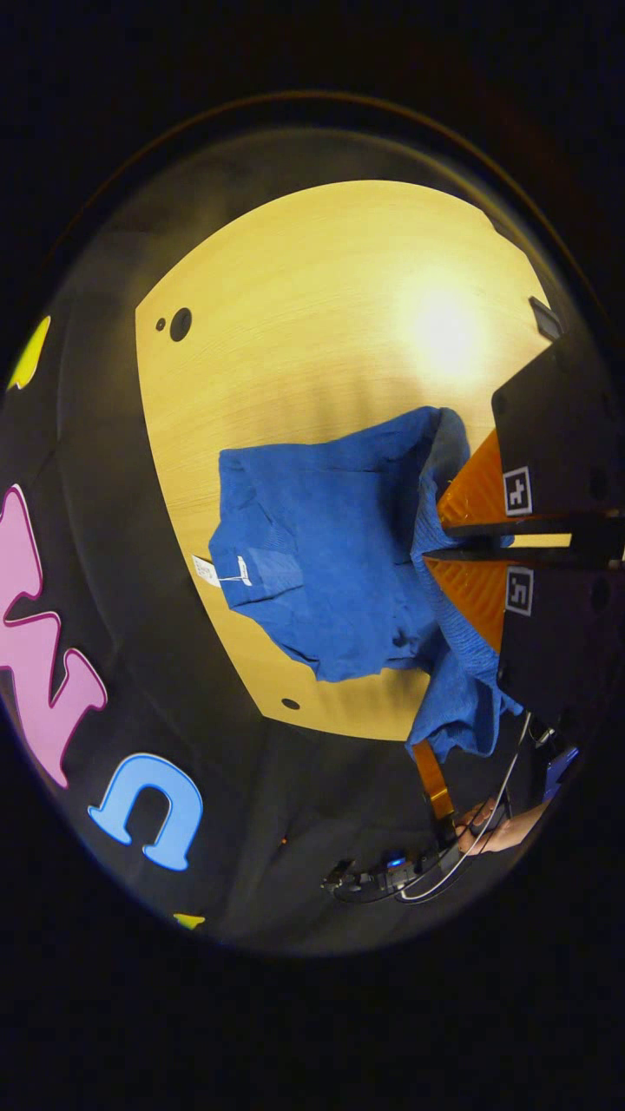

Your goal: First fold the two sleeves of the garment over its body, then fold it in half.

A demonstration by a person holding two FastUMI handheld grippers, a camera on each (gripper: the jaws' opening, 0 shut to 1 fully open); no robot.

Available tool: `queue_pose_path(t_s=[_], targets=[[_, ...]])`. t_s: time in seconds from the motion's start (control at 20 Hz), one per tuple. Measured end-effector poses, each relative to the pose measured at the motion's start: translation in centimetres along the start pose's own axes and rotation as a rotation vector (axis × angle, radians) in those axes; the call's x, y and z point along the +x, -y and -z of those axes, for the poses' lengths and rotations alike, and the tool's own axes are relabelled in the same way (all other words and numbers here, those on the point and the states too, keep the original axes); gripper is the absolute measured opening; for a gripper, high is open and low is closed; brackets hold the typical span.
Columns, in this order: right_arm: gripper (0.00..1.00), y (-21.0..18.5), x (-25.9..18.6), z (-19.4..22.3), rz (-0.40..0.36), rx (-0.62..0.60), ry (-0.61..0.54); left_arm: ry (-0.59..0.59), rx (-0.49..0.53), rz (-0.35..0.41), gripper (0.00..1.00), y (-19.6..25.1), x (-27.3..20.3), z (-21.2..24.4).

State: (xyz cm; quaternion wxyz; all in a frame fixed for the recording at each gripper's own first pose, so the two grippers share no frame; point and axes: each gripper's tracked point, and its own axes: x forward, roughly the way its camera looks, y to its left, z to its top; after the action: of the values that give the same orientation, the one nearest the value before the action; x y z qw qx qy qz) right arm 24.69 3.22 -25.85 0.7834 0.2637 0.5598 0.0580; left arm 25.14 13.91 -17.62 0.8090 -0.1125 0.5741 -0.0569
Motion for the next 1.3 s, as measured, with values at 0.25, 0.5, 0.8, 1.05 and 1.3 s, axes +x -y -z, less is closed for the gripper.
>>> queue_pose_path(t_s=[0.25, 0.5, 0.8, 1.05, 1.3], targets=[[0.07, 2.2, 6.1, -8.4, 0.003, 0.027, -0.025, -0.048, -0.070, -0.071, 0.01, -2.3, 4.3, -6.1], [0.07, 3.2, 11.0, -12.7, 0.000, 0.048, -0.058, -0.082, -0.145, -0.086, 0.01, -3.8, 8.4, -10.2], [0.07, 5.2, 13.9, -14.0, -0.010, 0.098, -0.065, -0.072, -0.136, -0.045, 0.00, -2.3, 10.8, -13.3], [0.07, 7.9, 15.3, -15.0, 0.049, 0.017, 0.004, -0.055, -0.251, -0.053, 0.01, -3.0, 14.0, -14.1], [0.17, 7.0, 16.7, -13.9, 0.050, -0.049, 0.061, 0.022, -0.209, -0.104, 0.06, -3.6, 14.2, -14.3]])
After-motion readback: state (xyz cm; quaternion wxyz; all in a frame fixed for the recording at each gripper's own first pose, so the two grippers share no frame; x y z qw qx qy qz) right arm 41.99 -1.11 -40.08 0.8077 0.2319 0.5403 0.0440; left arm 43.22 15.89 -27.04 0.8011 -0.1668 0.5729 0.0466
